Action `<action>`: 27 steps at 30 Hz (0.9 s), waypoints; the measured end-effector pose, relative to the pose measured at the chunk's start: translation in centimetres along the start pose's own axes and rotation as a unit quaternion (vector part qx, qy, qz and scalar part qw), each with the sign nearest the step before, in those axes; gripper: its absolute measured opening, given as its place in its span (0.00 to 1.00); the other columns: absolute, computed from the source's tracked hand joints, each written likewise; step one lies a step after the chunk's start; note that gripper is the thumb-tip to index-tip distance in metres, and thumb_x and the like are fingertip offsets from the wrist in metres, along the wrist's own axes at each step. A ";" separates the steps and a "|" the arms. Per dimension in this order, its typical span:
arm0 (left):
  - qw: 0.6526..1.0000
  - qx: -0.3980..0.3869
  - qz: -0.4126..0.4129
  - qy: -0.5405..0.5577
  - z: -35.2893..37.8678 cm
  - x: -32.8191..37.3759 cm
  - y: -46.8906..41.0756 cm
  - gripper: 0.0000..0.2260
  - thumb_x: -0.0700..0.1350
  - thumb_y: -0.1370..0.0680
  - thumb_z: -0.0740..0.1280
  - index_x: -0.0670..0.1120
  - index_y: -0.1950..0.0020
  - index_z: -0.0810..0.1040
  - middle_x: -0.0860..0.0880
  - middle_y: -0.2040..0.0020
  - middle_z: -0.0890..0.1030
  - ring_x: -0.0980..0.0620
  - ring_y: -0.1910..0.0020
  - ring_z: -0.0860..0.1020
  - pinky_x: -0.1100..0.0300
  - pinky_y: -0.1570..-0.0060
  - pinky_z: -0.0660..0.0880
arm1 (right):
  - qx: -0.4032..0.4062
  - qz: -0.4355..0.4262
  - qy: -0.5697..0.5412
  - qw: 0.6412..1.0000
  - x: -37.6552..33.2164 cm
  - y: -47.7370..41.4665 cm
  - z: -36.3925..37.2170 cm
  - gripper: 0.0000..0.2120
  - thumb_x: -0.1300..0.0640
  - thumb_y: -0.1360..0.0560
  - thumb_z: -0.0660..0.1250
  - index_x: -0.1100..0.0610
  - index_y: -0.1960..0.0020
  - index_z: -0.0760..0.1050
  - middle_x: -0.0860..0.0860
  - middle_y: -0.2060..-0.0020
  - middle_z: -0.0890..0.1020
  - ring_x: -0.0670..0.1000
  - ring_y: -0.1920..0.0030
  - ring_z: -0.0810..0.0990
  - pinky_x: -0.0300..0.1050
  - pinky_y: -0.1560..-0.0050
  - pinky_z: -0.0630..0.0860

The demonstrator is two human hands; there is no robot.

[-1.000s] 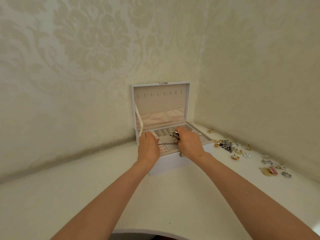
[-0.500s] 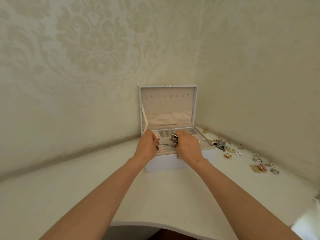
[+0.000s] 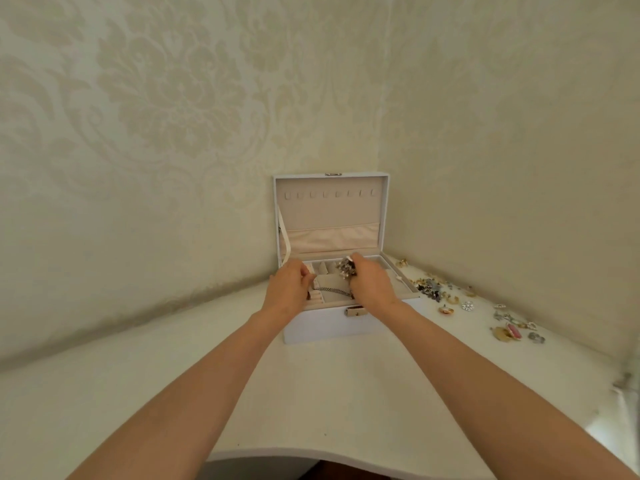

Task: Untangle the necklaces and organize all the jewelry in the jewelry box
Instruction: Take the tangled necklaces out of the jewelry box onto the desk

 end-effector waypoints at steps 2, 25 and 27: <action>0.999 0.026 0.023 -0.007 -0.9 1.2 0.1 0.06 0.45 0.20 0.61 0.43 0.54 0.72 0.47 0.56 0.79 0.47 0.56 0.76 0.52 0.53 0.72 | 0.008 0.046 -0.118 0.992 0.5 -1.0 -1.1 0.11 0.69 0.25 0.58 0.62 0.44 0.72 0.59 0.53 0.79 0.59 0.51 0.77 0.47 0.59 0.70; 0.955 -0.168 -0.056 0.237 2.4 3.6 10.5 0.07 0.39 0.21 0.63 0.45 0.59 0.69 0.48 0.68 0.79 0.58 0.75 0.76 0.65 0.72 0.74 | -0.228 0.091 -0.273 0.930 3.3 9.8 -0.6 0.03 0.62 0.26 0.69 0.58 0.57 0.75 0.49 0.69 0.78 0.46 0.70 0.71 0.35 0.72 0.67; 0.966 -0.156 -0.035 0.201 2.7 3.1 10.7 0.07 0.40 0.22 0.64 0.46 0.59 0.70 0.48 0.68 0.79 0.56 0.72 0.75 0.63 0.69 0.73 | -0.212 0.056 -0.198 0.955 3.3 9.5 -0.6 0.04 0.63 0.29 0.72 0.60 0.57 0.77 0.48 0.68 0.77 0.44 0.69 0.72 0.32 0.72 0.67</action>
Point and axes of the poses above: each hand's wrist, its own y-axis away from the middle knuckle, its own z-axis out of the palm, x = y × z, the point moved 5 cm from there along -y, towards the middle knuckle
